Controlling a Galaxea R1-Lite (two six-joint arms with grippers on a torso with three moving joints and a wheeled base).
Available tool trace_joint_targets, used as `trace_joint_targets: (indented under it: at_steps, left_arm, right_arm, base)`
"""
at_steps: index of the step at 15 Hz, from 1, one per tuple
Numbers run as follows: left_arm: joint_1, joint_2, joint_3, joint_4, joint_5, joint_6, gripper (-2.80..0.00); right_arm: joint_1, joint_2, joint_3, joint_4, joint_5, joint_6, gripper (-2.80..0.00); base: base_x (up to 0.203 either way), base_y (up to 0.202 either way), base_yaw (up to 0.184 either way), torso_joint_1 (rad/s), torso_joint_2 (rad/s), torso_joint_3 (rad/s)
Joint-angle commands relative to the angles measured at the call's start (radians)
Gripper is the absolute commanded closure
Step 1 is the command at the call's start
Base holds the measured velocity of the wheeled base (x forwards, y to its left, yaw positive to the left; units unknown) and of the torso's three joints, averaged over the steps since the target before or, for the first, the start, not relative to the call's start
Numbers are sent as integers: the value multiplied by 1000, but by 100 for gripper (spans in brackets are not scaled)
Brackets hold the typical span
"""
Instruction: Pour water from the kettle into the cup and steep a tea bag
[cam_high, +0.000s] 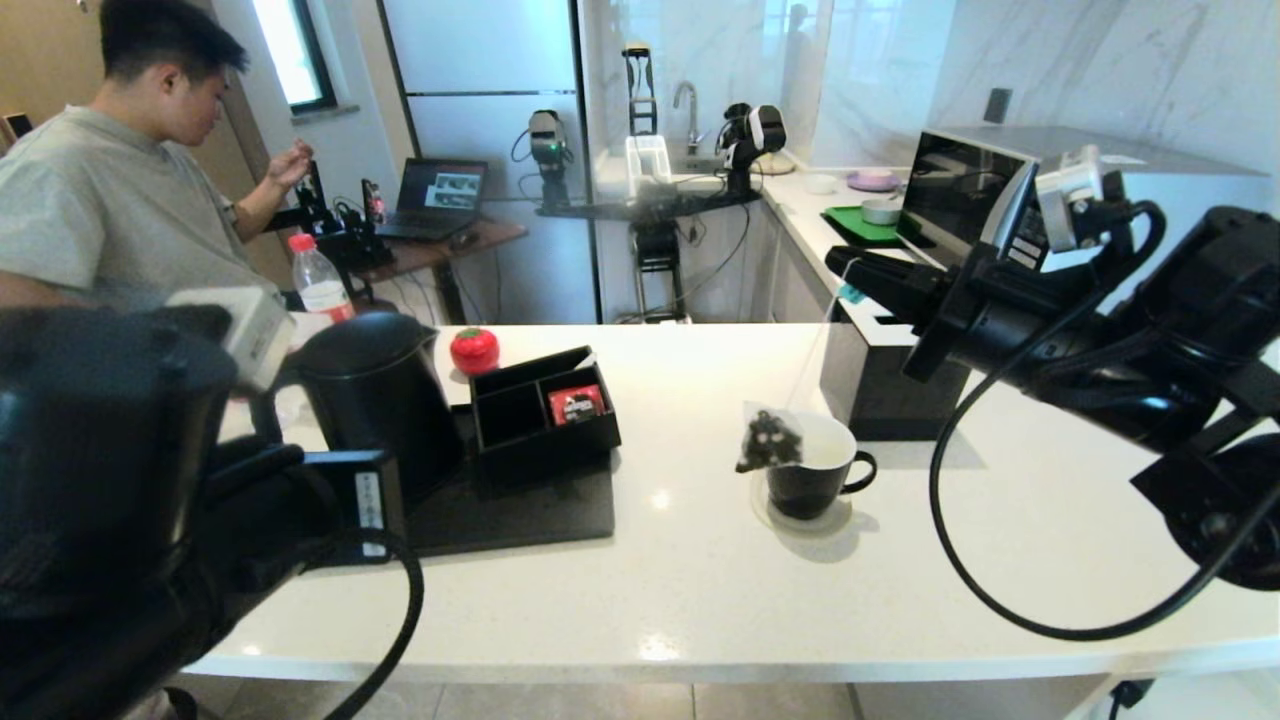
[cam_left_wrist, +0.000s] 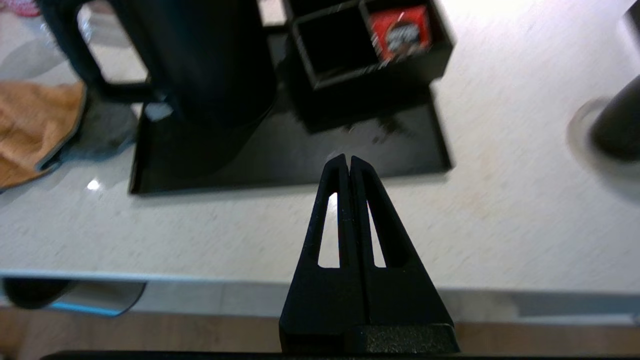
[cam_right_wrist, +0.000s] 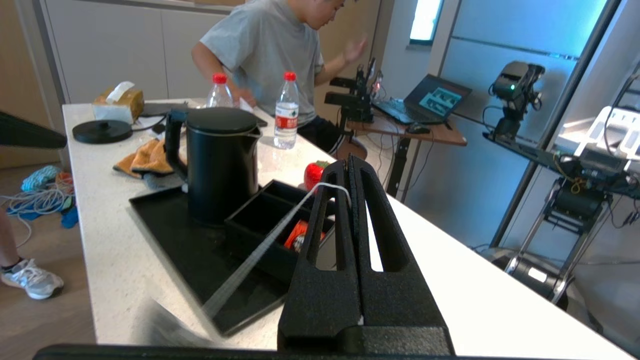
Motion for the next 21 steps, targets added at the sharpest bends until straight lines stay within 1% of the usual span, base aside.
trace_joint_targets:
  at_steps: [1,3,4,6,7,9,11,12,13,15,17,19,21]
  left_arm:
    - [0,-63,76,2,5,1,0]
    - [-1,-133,144,3,4,18,0]
    - [-1,-179,177,2,3,26,0]
    - [-1,-266,259,0,-7,19,0]
    - [-1,-304,286,-3,-21,1,0]
    - [2,-401,357,-34,-68,-31,0]
    - [0,-482,478,-58,-101,-21,0]
    - [3,-503,508,-74,-114,-1,0]
    - [23,-501,510,-78,-118,7,0]
    - [104,-498,537,-58,-115,13,0]
    - [210,-497,572,-10,-96,14,0]
    - [350,-493,598,46,-81,14,0]
    - [514,-479,625,91,-53,14,0]
  right_arm:
    - [0,-21,29,-9,3,-1,0]
    - [1,-29,55,-7,0,-32,0]
    - [1,-30,60,-8,-12,-33,0]
    - [2,-32,61,-8,-31,-34,0]
    - [1,-32,61,-8,-32,-35,0]
    - [3,-30,63,-5,-32,-46,0]
    - [4,-29,63,-4,-34,-49,0]
    - [8,-30,63,5,-34,-63,0]
    - [9,-35,61,25,-34,-73,0]
    - [9,-43,47,53,-34,-81,0]
    - [9,-46,40,65,-34,-81,0]
    - [7,-52,40,75,-34,-82,0]
    - [6,-48,40,76,-34,-82,0]
  base:
    - [0,0,0,0,0,0]
    - [0,0,0,0,0,0]
    - [0,0,0,0,0,0]
    - [0,0,0,0,0,0]
    - [0,0,0,0,0,0]
    - [0,0,0,0,0,0]
    - [0,0,0,0,0,0]
    - [0,0,0,0,0,0]
    - [0,0,0,0,0,0]
    - [0,0,0,0,0,0]
    - [0,0,0,0,0,0]
    - [0,0,0,0,0,0]
    - [0,0,0,0,0,0]
